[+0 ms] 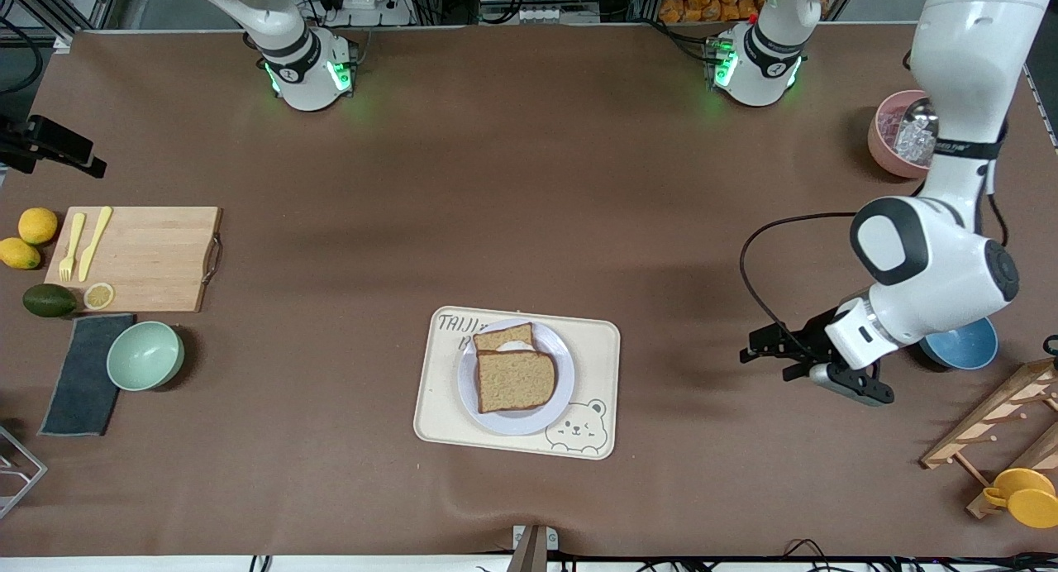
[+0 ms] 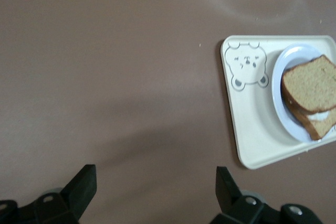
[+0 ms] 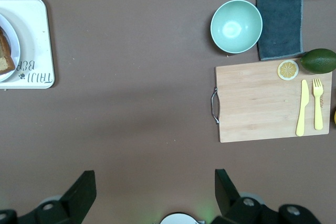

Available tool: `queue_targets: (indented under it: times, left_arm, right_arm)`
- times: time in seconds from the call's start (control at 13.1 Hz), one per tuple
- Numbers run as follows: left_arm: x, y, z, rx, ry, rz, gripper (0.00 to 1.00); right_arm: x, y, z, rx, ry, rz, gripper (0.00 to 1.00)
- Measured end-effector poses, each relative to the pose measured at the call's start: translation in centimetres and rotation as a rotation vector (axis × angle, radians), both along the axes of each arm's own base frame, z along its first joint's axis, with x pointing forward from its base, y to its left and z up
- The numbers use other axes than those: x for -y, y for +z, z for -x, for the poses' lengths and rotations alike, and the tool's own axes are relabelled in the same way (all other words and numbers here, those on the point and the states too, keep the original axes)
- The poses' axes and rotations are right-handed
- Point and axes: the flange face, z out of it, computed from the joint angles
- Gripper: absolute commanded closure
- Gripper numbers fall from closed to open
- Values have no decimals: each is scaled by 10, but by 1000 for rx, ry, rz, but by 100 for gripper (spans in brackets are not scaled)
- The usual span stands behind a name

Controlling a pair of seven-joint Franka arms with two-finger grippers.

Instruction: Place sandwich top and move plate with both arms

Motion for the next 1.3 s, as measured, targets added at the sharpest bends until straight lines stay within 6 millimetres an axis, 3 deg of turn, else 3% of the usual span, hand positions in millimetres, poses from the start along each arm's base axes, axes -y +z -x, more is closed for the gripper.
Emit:
queue_targets:
  times: [0.53,0.84,0.99,1.3]
  left_arm:
    - [-6,127,31,-128,20,-295,0]
    - [19,193,61,-133,137,-299,0]
    - [36,218,78,-134,162,-305,0]
    - [53,246,104,-146,145,-333,0]
  right_arm:
    - [-2,-1,-3,6,3,0,0]
    - [-1,1,-9,50,0,4,0]
    - [0,-2,-15,65,-1,6,0]
    - [-7,-11,-31,113,9,10,0]
